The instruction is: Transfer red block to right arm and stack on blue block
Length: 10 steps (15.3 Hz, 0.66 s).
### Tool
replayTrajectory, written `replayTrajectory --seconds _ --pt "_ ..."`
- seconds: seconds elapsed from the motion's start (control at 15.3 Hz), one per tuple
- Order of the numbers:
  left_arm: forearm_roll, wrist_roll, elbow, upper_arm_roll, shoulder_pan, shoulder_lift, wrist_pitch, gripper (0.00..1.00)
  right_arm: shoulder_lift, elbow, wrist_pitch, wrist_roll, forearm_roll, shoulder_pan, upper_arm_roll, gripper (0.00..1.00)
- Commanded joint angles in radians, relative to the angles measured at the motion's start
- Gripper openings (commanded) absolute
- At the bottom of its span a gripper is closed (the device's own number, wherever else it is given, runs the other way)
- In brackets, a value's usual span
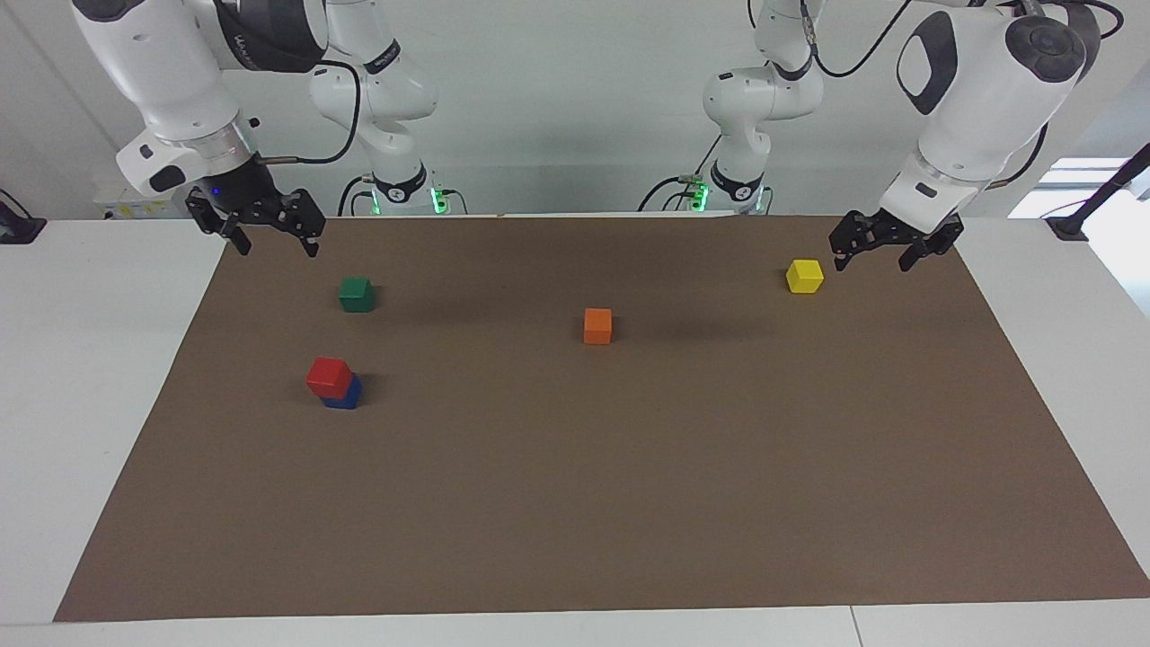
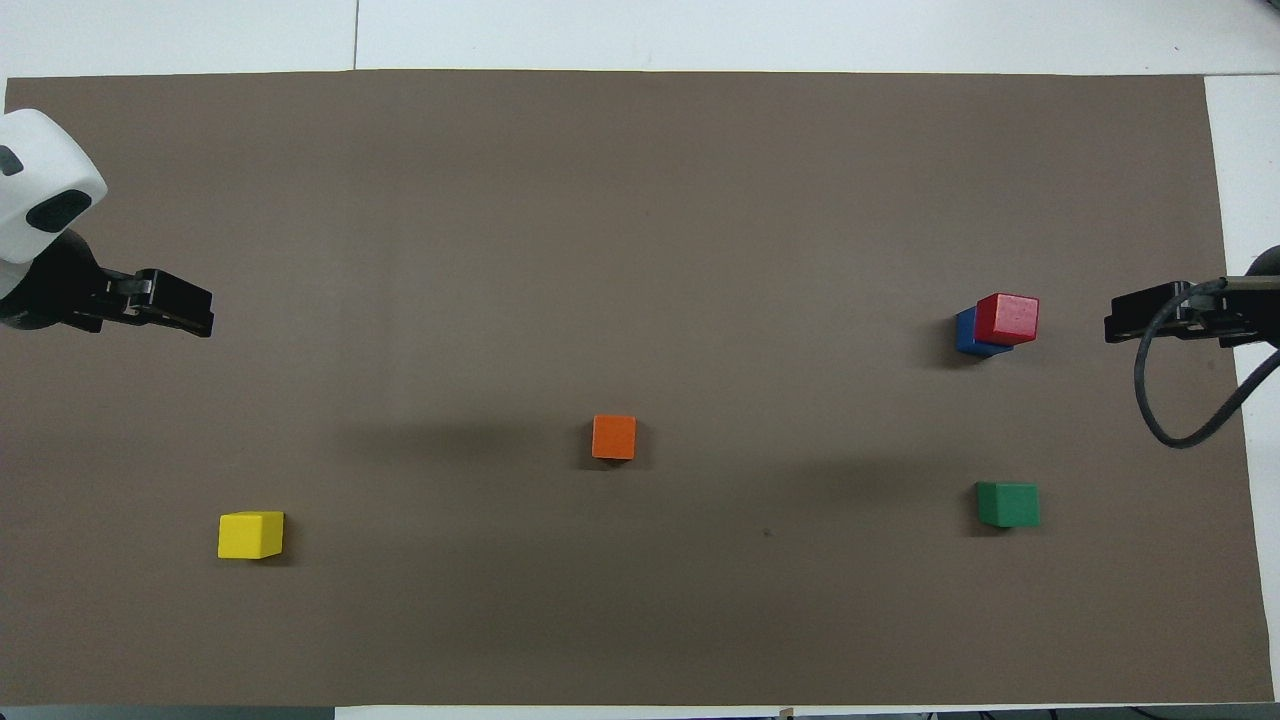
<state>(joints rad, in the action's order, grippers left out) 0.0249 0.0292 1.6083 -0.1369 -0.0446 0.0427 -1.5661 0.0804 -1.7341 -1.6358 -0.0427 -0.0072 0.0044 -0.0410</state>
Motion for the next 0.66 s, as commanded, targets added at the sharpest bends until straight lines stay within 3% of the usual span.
replayTrajectory --seconds 0.0,0.59 --pt "-0.01 0.012 0.019 0.005 0.0 -0.018 -0.015 1.0 -0.011 0.013 -0.006 0.029 -0.008 -0.017 0.006 1.0" --pt "-0.011 0.014 0.021 -0.001 0.005 -0.018 -0.017 1.0 -0.007 0.01 0.008 0.023 -0.005 -0.018 0.006 1.0"
